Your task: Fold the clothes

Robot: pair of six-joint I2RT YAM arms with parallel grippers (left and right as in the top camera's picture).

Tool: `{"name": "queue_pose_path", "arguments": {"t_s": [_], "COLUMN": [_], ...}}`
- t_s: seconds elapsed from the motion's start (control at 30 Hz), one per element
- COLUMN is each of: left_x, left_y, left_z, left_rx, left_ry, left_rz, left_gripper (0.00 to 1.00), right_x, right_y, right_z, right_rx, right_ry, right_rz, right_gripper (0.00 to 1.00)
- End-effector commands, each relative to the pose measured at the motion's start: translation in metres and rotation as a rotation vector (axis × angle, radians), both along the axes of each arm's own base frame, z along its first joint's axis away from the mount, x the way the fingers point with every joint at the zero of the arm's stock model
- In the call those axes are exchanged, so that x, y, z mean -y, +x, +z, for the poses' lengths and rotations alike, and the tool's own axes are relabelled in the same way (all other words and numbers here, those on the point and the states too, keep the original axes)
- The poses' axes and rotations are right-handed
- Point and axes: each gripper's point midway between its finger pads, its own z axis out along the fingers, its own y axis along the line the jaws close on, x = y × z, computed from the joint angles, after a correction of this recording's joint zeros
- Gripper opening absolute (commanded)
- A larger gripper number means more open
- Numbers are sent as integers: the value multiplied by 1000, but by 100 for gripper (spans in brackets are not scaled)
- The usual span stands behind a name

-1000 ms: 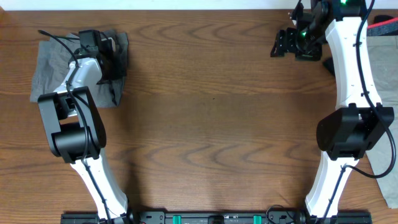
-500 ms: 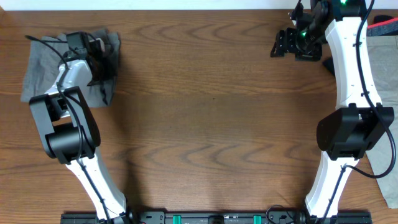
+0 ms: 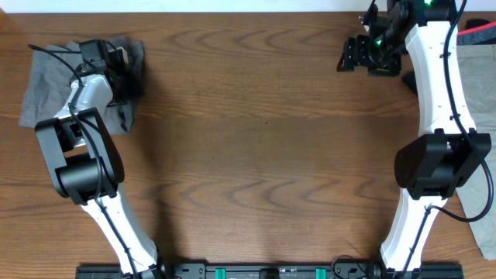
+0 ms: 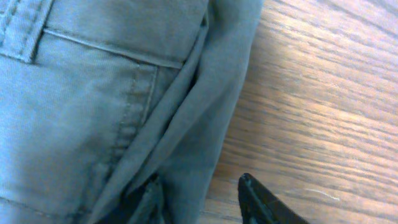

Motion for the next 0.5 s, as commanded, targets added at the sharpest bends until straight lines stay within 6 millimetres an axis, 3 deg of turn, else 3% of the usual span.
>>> {"name": "queue_pose_path", "arguments": {"t_s": [0.0,0.33,0.47], "left_x": [-14,-1,10], "left_y": [-7,1,2], "left_z": [-2,70,104], "left_rx": [-28,98,169], "left_ry": [23,20,-21], "left_rz": [63,30,-4], "left_gripper": [47,75,76], "right_x": [-5,-5,-5], "right_y": [2,3,3], "right_z": [5,5,5], "right_rx": [20,23,23], "right_ry": [4,3,3], "right_rz": [13,14,14], "right_gripper": [80,80,80]}}
